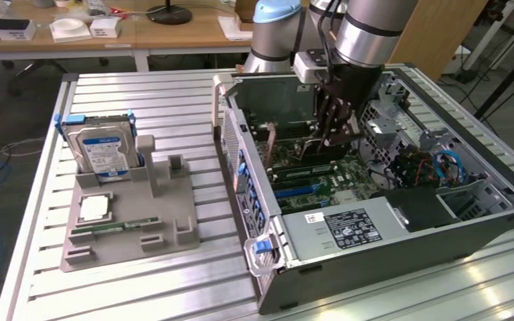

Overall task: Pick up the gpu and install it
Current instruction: 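Insert the gpu into the slot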

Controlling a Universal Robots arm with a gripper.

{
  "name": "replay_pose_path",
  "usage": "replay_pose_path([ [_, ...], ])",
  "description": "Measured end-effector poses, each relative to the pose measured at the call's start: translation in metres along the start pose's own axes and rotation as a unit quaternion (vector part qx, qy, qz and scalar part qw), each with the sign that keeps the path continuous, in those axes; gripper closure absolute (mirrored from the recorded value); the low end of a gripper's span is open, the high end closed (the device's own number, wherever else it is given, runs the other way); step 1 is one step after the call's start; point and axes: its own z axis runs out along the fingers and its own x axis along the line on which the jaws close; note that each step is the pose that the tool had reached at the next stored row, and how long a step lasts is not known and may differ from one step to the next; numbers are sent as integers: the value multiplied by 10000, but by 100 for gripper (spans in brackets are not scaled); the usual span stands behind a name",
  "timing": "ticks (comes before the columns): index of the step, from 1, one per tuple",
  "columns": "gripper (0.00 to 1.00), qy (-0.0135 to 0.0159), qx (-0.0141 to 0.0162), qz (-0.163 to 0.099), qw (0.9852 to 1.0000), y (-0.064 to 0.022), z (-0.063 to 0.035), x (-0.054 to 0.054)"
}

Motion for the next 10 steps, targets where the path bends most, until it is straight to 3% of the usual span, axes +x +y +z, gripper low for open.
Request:
replay_pose_path([
  [10,74,0,0,0,10000,-5,119,58],
])
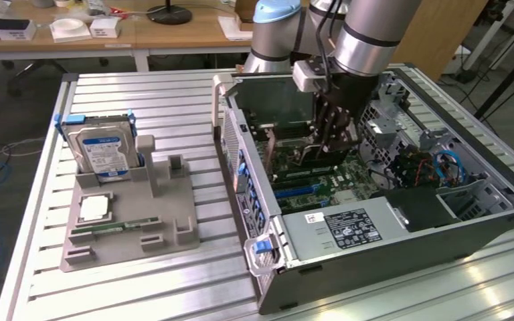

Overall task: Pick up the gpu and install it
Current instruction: 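Insert the gpu into the slot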

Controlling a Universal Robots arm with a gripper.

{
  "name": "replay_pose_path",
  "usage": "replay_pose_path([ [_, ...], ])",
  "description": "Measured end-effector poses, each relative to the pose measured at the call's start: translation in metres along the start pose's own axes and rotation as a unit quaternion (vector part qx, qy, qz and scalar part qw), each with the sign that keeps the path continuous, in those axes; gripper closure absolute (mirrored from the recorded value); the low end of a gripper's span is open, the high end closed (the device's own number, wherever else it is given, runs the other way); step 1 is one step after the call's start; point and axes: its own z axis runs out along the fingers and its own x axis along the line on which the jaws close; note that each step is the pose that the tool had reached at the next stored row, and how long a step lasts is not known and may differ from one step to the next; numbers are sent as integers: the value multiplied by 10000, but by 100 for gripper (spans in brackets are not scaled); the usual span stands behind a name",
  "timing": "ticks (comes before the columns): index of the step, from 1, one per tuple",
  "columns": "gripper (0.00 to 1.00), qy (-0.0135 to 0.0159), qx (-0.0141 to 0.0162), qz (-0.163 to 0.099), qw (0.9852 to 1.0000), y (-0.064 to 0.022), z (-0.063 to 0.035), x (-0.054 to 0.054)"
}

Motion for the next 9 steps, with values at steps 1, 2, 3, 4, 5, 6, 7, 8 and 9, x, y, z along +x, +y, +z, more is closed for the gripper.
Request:
replay_pose_path([
  [1,74,0,0,0,10000,-1,9,21],
  [2,74,0,0,0,10000,-2,18,40],
  [3,74,0,0,0,10000,-1,27,62],
  [4,74,0,0,0,10000,1,38,85],
  [5,74,0,0,0,10000,4,47,104],
  [6,74,0,0,1,10000,12,59,118],
  [7,74,0,1,1,10000,29,74,123],
  [8,74,0,1,0,10000,43,89,126],
  [9,74,2,0,0,10000,59,107,127],
])
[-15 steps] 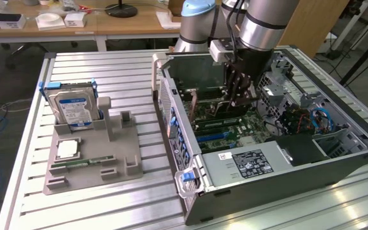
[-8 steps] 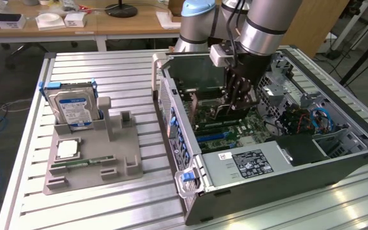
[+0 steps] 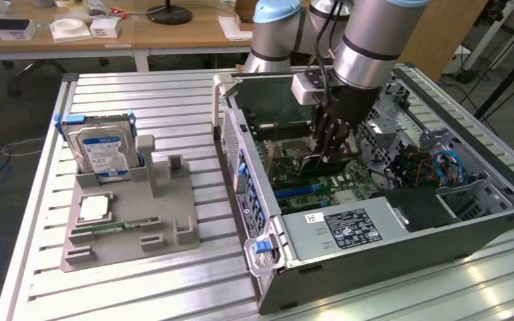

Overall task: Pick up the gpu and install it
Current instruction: 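Insert the gpu into the slot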

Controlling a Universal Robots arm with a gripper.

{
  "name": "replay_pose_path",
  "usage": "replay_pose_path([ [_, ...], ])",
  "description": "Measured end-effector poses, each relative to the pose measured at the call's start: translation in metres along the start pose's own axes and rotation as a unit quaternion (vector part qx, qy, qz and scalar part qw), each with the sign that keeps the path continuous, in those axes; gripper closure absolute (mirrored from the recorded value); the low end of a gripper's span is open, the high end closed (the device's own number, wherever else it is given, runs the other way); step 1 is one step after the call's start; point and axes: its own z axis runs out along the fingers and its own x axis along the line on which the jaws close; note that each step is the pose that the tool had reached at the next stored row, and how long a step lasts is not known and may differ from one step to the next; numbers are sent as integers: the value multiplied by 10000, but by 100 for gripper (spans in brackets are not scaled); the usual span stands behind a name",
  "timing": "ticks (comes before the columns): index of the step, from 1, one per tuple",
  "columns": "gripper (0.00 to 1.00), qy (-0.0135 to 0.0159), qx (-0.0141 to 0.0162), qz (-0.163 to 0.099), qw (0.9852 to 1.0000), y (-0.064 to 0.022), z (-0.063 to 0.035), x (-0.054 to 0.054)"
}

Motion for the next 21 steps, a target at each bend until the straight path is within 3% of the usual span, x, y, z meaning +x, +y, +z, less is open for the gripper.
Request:
replay_pose_path([
  [9,74,16,1,1,10000,82,145,9],
  [21,74,24,3,1,10000,114,184,34],
])
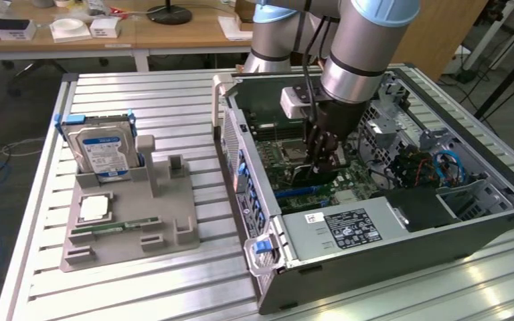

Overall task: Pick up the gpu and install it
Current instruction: 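Insert the gpu into the slot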

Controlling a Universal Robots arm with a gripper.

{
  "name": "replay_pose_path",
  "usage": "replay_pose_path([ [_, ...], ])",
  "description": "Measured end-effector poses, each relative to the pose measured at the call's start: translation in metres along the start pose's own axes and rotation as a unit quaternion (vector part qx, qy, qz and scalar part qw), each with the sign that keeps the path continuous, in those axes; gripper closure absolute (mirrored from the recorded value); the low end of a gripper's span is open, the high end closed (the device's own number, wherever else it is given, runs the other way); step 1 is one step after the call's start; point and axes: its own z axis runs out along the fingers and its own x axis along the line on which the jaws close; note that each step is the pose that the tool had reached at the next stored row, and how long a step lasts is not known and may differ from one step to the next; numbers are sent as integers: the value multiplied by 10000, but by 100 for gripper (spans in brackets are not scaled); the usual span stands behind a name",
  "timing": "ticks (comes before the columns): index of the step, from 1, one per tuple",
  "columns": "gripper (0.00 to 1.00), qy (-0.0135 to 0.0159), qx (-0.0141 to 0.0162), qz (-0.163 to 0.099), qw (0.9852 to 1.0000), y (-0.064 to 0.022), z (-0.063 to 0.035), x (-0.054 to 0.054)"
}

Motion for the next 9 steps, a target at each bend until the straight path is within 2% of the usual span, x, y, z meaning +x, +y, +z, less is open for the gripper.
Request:
replay_pose_path([
  [9,74,2,0,0,10000,18,47,2],
])
